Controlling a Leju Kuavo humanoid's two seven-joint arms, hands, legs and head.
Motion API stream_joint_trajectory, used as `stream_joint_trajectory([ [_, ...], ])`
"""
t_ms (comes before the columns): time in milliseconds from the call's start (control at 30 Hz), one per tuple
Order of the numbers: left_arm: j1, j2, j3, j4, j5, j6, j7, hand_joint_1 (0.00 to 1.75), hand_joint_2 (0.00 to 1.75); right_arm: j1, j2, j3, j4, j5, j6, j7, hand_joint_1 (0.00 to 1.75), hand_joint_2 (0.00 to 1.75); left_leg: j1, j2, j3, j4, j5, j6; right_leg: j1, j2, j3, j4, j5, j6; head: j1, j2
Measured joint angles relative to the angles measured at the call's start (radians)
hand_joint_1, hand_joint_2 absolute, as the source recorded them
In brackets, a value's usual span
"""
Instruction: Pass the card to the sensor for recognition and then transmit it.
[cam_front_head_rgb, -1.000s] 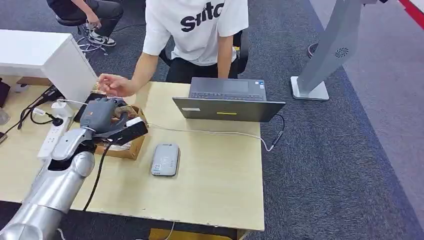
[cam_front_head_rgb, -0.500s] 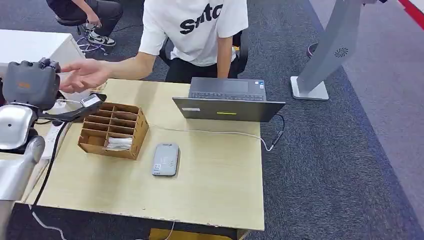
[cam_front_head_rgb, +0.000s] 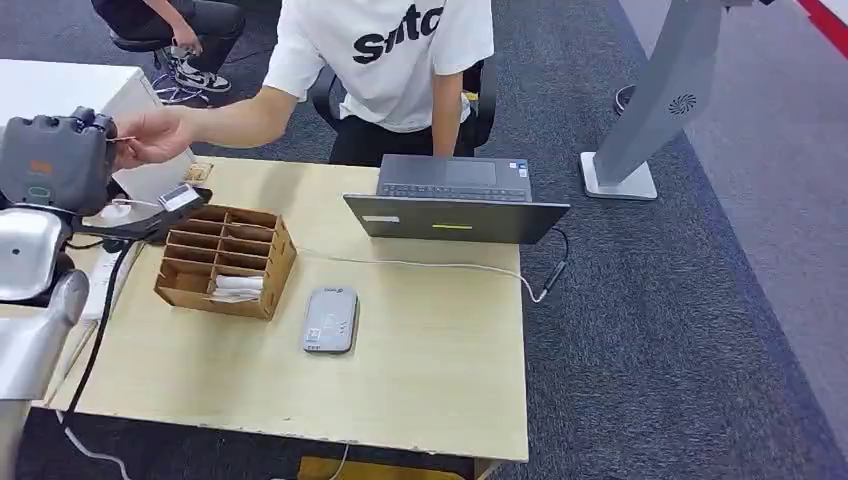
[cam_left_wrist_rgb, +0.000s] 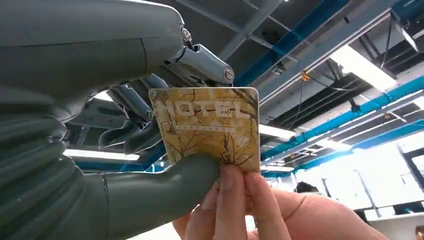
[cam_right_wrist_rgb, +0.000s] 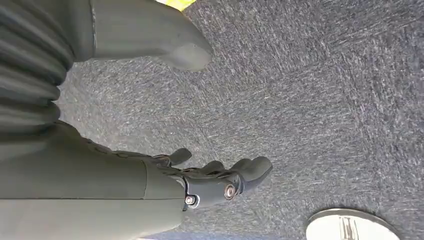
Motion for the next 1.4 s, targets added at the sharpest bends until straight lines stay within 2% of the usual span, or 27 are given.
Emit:
stream_joint_trajectory([
  [67, 0.004, -0.005, 0.004, -0.005, -0.002, 0.006, -0.007, 1.75, 1.75, 0.0, 0.0, 0.0, 0.0, 0.0, 0.0, 0.0, 0.0, 1.75, 0.0, 0.0, 0.0, 0.0, 0.0, 0.0, 0.0, 0.0, 0.0, 0.0, 0.0, 0.0, 0.0, 0.0],
  [100, 0.005, -0.007, 0.005, -0.007, -0.002, 0.006, -0.007, 0.79, 1.75, 0.0, 0.0, -0.001, 0.0, 0.0, 0.0, 0.0, 0.0, 1.75, 0.0, 0.0, 0.0, 0.0, 0.0, 0.0, 0.0, 0.0, 0.0, 0.0, 0.0, 0.0, 0.0, 0.0],
  [133, 0.005, -0.009, 0.006, -0.008, -0.003, 0.006, -0.007, 0.0, 1.75, 0.0, 0.0, -0.001, 0.0, 0.0, 0.0, 0.0, 0.0, 1.75, 0.0, 0.0, -0.001, 0.0, 0.0, 0.0, 0.0, 0.0, -0.001, 0.0, 0.0, 0.0, 0.0, 0.0],
  [600, 0.051, -0.047, 0.015, -0.044, -0.037, 0.08, -0.007, 0.0, 1.75, 0.0, 0.0, -0.005, 0.0, 0.006, 0.003, 0.002, 0.0, 1.75, 0.0, 0.0, -0.001, 0.0, 0.0, 0.0, 0.0, 0.0, 0.0, 0.0, 0.0, 0.0, 0.0, 0.0],
  [900, 0.133, -0.093, 0.015, -0.138, -0.046, 0.077, -0.031, 0.0, 1.75, 0.0, 0.001, -0.021, 0.0, -0.005, -0.001, 0.008, 0.0, 1.75, 0.0, 0.0, -0.001, 0.0, 0.0, 0.0, 0.0, 0.0, -0.001, 0.0, 0.0, 0.0, 0.0, 0.0],
  [967, 0.151, -0.103, 0.013, -0.157, -0.044, 0.058, -0.048, 0.0, 1.75, 0.0, 0.002, -0.024, 0.0, -0.009, -0.002, 0.008, 0.0, 1.75, 0.0, 0.0, -0.001, 0.0, 0.0, 0.0, 0.0, 0.0, -0.001, -0.001, 0.0, 0.0, 0.0, 0.0],
  [1033, 0.174, -0.114, 0.004, -0.184, -0.009, 0.0, -0.086, 0.0, 1.75, 0.0, 0.002, -0.029, 0.0, -0.017, -0.003, 0.007, 0.0, 1.75, 0.0, 0.0, -0.001, 0.0, 0.0, 0.0, 0.0, 0.0, -0.001, -0.001, 0.0, 0.0, 0.0, 0.0],
  [1167, 0.221, -0.126, -0.044, -0.232, 0.183, -0.136, -0.165, 0.0, 1.75, 0.0, 0.005, -0.047, 0.0, -0.03, -0.003, 0.001, 0.0, 1.75, 0.0, 0.0, -0.001, 0.0, 0.0, 0.0, 0.0, 0.0, -0.001, -0.001, 0.0, 0.0, 0.0, 0.0],
  [1233, 0.234, -0.127, -0.07, -0.245, 0.226, -0.163, -0.174, 0.0, 1.75, 0.0, 0.005, -0.053, 0.0, -0.033, -0.003, 0.0, 0.0, 1.75, 0.0, 0.0, -0.001, 0.0, 0.0, 0.0, 0.0, 0.0, -0.001, -0.001, 0.0, 0.0, 0.0, 0.0],
  [1400, 0.244, -0.127, -0.096, -0.261, 0.238, -0.174, -0.184, 0.0, 1.75, 0.0, 0.005, -0.059, 0.0, -0.035, -0.003, 0.0, 0.0, 1.75, 0.0, 0.0, -0.001, 0.0, 0.0, 0.0, 0.0, 0.0, -0.001, -0.001, 0.0, 0.0, 0.0, 0.0],
])
